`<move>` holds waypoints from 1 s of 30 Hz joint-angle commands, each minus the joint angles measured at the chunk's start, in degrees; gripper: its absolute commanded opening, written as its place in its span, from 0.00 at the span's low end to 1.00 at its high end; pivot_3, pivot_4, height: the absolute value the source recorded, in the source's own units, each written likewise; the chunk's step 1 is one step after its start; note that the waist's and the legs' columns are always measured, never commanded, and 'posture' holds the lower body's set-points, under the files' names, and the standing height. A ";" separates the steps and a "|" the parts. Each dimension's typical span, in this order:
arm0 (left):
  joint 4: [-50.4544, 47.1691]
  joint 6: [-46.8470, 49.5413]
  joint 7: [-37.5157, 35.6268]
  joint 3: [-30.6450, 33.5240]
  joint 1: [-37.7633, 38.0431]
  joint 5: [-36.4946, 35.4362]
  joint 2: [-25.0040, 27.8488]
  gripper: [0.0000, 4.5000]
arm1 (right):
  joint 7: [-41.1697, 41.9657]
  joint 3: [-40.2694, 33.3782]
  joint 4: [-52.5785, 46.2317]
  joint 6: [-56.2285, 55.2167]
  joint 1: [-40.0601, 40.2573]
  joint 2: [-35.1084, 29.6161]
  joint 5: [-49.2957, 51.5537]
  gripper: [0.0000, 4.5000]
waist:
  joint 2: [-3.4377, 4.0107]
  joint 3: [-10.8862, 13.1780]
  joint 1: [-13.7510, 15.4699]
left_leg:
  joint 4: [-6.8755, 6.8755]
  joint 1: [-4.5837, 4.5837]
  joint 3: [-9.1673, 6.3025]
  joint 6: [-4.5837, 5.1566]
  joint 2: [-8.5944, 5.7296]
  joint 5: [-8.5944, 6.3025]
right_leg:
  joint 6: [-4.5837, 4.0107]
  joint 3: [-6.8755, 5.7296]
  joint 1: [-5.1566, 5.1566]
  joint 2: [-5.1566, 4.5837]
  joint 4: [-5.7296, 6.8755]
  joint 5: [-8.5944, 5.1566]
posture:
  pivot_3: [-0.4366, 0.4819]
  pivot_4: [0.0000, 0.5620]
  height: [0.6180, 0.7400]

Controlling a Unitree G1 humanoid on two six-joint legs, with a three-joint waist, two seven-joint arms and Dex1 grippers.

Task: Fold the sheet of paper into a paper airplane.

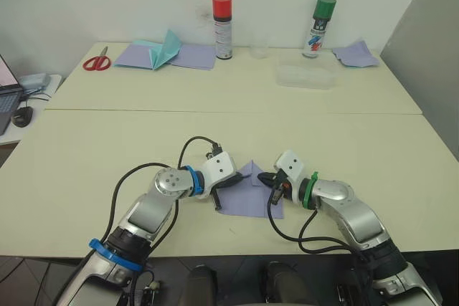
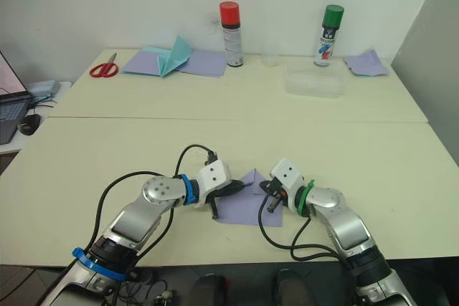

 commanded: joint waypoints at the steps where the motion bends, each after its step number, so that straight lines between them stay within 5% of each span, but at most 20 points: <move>1: 1.62 -2.73 -0.96 -2.66 -0.41 2.45 -0.26 0.01 | -0.54 0.02 0.07 2.49 -0.04 0.57 0.19 0.00 | 0.00 0.00 0.01 | 0.00 0.00 0.00 0.00 0.00 0.00 | 0.00 0.00 0.01 -0.01 -0.02 0.00 | 0.48 0.27 1.00; 12: 2.80 -4.04 -0.50 -1.75 0.59 4.03 -0.61 0.01 | -2.95 -4.62 -2.62 4.85 -4.51 5.95 3.40 0.00 | 0.11 0.09 0.26 | 0.00 -0.24 0.01 0.00 -0.08 0.00 | 0.04 -0.13 -0.06 -0.06 -0.10 0.02 | 0.48 0.27 1.00; 30: 1.92 -7.65 -1.08 -0.44 1.01 3.45 0.30 0.01 | -3.12 1.18 6.06 4.32 -4.35 6.01 -1.28 0.00 | 0.12 0.08 0.14 | 0.05 -0.35 0.05 0.02 -0.09 0.01 | 0.24 -0.17 -0.12 0.01 -0.17 0.14 | 0.48 0.27 1.00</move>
